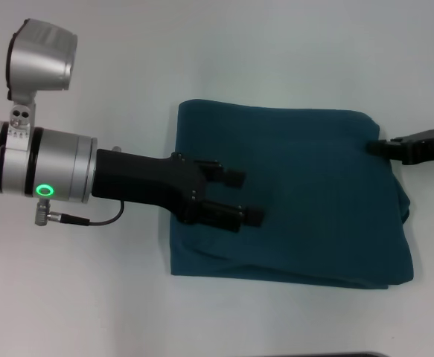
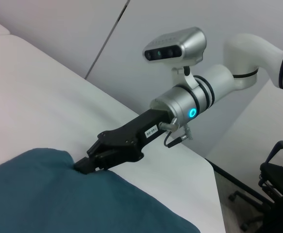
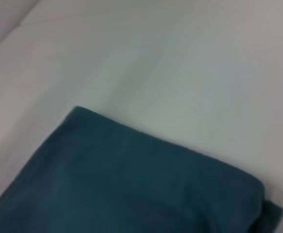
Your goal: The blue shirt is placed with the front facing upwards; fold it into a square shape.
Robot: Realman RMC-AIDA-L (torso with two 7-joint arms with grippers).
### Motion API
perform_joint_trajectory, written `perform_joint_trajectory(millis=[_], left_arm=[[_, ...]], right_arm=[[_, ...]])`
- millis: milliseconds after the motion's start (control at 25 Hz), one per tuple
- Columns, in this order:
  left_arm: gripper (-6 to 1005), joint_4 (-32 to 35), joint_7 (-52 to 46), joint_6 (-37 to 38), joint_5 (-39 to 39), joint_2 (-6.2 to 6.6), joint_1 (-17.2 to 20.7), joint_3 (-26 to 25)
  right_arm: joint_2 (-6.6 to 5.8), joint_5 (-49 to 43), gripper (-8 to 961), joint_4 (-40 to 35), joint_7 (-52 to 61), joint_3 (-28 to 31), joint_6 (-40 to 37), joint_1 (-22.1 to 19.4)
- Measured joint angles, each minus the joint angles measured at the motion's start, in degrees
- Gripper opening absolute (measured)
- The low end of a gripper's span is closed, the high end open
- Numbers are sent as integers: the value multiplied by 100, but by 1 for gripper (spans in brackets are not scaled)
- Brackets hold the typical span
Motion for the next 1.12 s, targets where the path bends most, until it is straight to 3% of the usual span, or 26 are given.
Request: perform_joint_trajectory(millis=[360,680,1120], left_arm=[[886,8,6,2,4,0,8,7],[886,8,18,4,-33,0,25,5],[887,74,29,-53,-39,0,-14,7]], right_arm=[[22,196,21,-125,-11,68,-14,-45],[9,739,21,-592,-163,73,-829,-285],[183,-135,20,-320,-160,-84,-443,-7]])
